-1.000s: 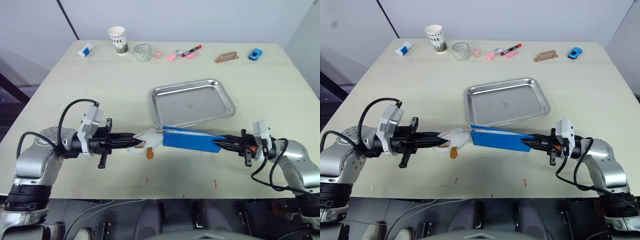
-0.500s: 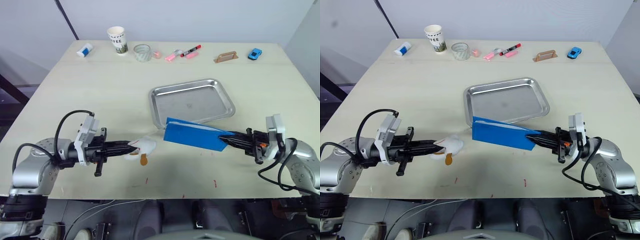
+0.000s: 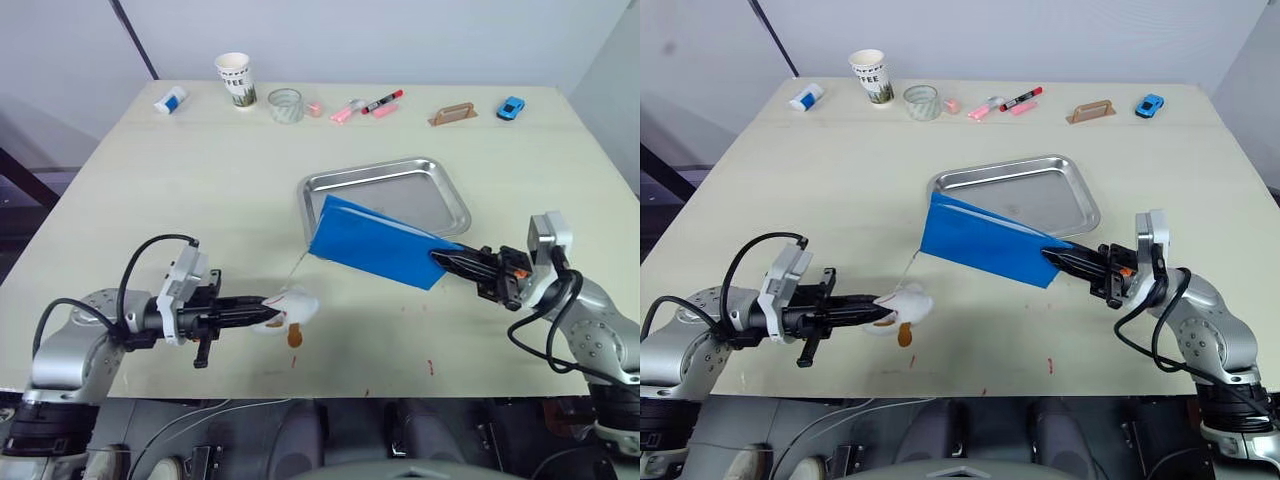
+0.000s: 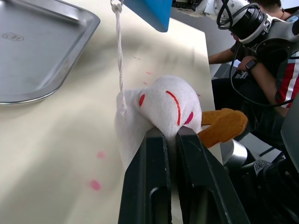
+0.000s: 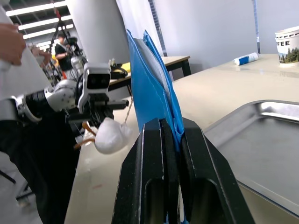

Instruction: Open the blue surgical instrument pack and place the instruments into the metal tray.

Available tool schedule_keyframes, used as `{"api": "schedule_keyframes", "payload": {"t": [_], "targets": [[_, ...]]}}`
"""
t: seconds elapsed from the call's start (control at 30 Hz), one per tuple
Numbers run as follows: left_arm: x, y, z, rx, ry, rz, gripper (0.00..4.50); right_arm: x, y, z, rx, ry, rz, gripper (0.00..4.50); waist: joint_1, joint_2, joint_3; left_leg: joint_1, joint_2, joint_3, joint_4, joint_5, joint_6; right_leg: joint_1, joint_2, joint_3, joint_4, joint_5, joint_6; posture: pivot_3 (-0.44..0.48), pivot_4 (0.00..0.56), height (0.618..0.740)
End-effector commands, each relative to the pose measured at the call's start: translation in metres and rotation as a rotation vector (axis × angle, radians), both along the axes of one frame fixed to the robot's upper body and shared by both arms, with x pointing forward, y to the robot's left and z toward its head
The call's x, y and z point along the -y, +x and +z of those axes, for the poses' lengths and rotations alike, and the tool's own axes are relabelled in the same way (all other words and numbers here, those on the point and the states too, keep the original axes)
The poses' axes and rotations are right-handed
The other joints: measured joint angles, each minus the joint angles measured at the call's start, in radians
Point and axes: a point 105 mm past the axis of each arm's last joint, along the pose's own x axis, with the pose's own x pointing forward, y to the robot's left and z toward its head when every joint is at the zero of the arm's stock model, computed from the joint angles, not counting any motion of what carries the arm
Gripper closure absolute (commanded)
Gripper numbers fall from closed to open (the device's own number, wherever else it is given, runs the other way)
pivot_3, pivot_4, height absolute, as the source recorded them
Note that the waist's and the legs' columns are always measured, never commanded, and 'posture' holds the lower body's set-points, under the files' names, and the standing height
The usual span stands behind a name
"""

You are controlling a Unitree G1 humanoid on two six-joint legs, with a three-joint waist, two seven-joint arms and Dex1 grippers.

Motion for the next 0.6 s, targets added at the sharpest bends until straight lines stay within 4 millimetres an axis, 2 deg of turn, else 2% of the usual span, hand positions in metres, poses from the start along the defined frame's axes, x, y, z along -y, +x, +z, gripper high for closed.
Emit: {"api": "schedule_keyframes", "payload": {"t": [0.03,0.37,0.6], "targets": [[-0.010,-0.004,-0.003,-0.013,0.037,0.009,4.47,0.005,-0.003,0.027,0.119,0.029,-0.012,4.50,0.000,0.000,0.000,0.000,0.000,0.000,0.000,0.000,0.000,0.000,0.000,0.000,0.000,0.000,0.000,0.000,0.150,0.725],[-0.013,-0.001,-0.003,-0.006,0.026,0.026,4.47,-0.014,-0.006,-0.011,0.283,-0.303,0.066,4.50,0.000,0.000,0.000,0.000,0.000,0.000,0.000,0.000,0.000,0.000,0.000,0.000,0.000,0.000,0.000,0.000,0.150,0.725],[-0.010,-0.009,-0.007,-0.061,0.019,-0.010,4.47,-0.029,-0.013,-0.025,0.330,-0.380,0.138,4.50,0.000,0.000,0.000,0.000,0.000,0.000,0.000,0.000,0.000,0.000,0.000,0.000,0.000,0.000,0.000,0.000,0.150,0.725]]}}
